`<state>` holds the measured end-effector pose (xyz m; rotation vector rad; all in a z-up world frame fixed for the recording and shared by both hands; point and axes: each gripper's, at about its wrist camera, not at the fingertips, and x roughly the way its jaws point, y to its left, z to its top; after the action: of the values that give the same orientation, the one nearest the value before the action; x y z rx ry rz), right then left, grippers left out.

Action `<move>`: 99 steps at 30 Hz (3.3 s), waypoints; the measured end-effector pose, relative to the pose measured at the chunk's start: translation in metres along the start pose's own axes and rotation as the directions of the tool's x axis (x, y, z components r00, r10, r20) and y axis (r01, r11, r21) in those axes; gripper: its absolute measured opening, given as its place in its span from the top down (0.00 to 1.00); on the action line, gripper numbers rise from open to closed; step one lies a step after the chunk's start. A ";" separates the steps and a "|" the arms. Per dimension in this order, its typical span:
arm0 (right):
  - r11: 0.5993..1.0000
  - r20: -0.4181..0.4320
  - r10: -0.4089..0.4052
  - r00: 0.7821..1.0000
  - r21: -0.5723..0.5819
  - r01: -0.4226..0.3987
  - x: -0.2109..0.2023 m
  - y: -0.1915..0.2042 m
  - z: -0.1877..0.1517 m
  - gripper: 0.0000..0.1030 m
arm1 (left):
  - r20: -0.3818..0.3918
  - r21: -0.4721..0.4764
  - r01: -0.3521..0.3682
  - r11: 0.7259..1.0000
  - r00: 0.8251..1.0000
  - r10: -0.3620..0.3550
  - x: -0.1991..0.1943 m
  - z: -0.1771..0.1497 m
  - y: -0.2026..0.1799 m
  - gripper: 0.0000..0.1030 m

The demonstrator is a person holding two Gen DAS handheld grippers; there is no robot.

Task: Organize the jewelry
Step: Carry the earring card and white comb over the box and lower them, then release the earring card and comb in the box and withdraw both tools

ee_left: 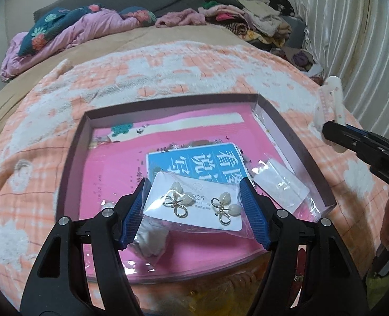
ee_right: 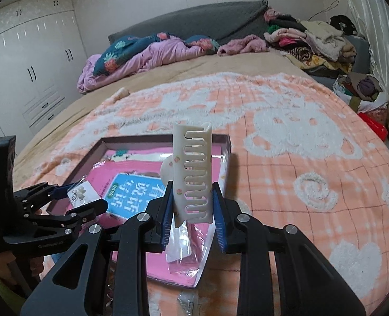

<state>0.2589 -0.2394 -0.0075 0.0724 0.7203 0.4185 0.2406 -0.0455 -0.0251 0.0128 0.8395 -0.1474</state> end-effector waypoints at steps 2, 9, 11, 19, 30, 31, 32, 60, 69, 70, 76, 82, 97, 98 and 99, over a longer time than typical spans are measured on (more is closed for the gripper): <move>1.000 -0.017 0.001 1.000 -0.005 -0.001 0.006 -0.001 -0.002 0.75 | -0.008 0.008 0.000 1.000 1.000 0.000 0.002 -0.002 -0.001 0.41; 1.000 -0.083 -0.002 0.997 -0.023 0.000 0.024 0.003 -0.011 0.74 | -0.025 0.005 -0.003 1.000 1.000 0.004 0.005 -0.008 0.001 0.41; 1.000 -0.098 -0.001 0.995 -0.020 -0.001 0.029 0.004 -0.012 0.74 | -0.027 0.003 -0.004 1.000 1.000 0.004 0.006 -0.008 0.002 0.41; 1.000 -0.133 -0.005 0.991 -0.003 0.005 0.035 0.001 -0.017 0.74 | -0.039 -0.009 -0.006 1.000 0.999 0.006 0.006 -0.012 0.005 0.35; 1.000 -0.138 -0.006 0.990 0.002 0.006 0.035 0.001 -0.017 0.72 | -0.021 -0.045 -0.023 0.999 1.000 0.022 -0.008 -0.015 0.013 0.26; 1.000 -0.137 -0.004 0.991 0.002 0.005 0.034 0.000 -0.016 0.71 | -0.017 -0.049 -0.025 0.999 1.000 0.024 -0.010 -0.015 0.014 0.26; 1.000 -0.135 -0.003 0.991 0.005 0.004 0.034 0.000 -0.016 0.67 | -0.011 -0.054 -0.025 0.998 1.000 0.024 -0.014 -0.014 0.015 0.25; 0.999 0.097 0.043 0.994 0.022 -0.045 -0.057 0.012 0.012 0.16 | 0.100 -0.126 -0.040 0.991 0.994 0.053 -0.087 -0.003 0.026 0.09; 0.997 0.141 0.058 0.988 0.044 -0.064 -0.090 0.015 0.008 0.15 | 0.146 -0.122 -0.045 0.992 0.987 0.063 -0.113 -0.005 0.026 0.09; 0.997 0.143 0.060 0.988 0.041 -0.066 -0.093 0.017 0.007 0.15 | 0.150 -0.123 -0.046 0.991 0.987 0.064 -0.116 -0.005 0.026 0.09; 0.997 0.156 0.068 0.985 0.027 -0.073 -0.109 0.029 0.003 0.15 | 0.182 -0.130 -0.047 0.990 0.981 0.071 -0.136 -0.010 0.030 0.09; 0.997 0.165 0.079 0.983 0.005 -0.081 -0.123 0.042 0.000 0.15 | 0.204 -0.133 -0.051 0.990 0.976 0.077 -0.152 -0.016 0.035 0.09; 0.993 0.113 0.113 0.987 -0.034 -0.110 -0.132 0.070 -0.022 0.15 | 0.211 -0.111 -0.089 0.990 0.971 0.111 -0.168 -0.036 0.037 0.09; 0.993 0.106 0.117 0.987 -0.036 -0.113 -0.132 0.070 -0.024 0.15 | 0.208 -0.107 -0.090 0.990 0.972 0.111 -0.168 -0.038 0.037 0.09; 0.993 0.101 0.119 0.988 -0.037 -0.116 -0.131 0.071 -0.025 0.15 | 0.204 -0.103 -0.095 0.990 0.972 0.114 -0.167 -0.040 0.036 0.09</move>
<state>0.1300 -0.2277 0.0705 0.1068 0.6091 0.5351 0.1054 0.0137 0.0706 -0.0447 0.6327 -0.0098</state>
